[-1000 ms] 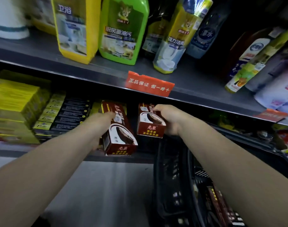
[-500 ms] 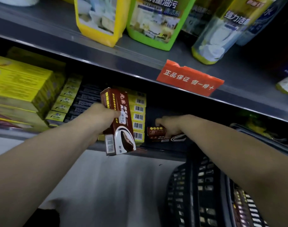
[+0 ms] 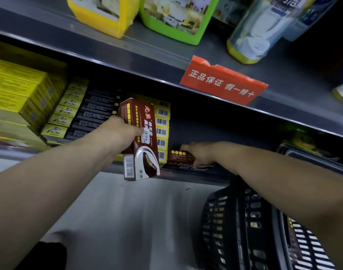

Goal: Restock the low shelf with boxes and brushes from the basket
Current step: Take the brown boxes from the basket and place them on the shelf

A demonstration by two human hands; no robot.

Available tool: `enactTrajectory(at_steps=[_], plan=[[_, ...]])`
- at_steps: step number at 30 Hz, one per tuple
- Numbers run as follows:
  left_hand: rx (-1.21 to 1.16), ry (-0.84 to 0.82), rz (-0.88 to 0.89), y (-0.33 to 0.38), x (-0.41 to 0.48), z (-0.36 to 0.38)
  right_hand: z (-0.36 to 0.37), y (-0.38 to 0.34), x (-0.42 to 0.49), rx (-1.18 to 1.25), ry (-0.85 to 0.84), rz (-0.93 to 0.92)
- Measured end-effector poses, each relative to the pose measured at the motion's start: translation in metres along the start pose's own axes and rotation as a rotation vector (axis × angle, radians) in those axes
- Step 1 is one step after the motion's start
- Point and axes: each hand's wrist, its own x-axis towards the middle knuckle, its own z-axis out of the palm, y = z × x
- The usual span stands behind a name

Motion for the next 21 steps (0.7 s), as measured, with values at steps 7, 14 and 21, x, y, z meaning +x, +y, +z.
enactTrajectory(at_steps=[7, 14, 21], plan=[[-0.005, 0.002, 0.004, 0.0, -0.001, 0.004, 0.008, 0.004, -0.001, 0.078, 0.006, -0.021], [-0.054, -0.047, -0.022, 0.0, -0.007, 0.009, -0.012, -0.012, -0.02, 0.19, 0.097, 0.021], [-0.181, -0.191, -0.007, 0.002, -0.015, 0.014, -0.043, -0.05, -0.065, 1.382, 0.021, -0.273]])
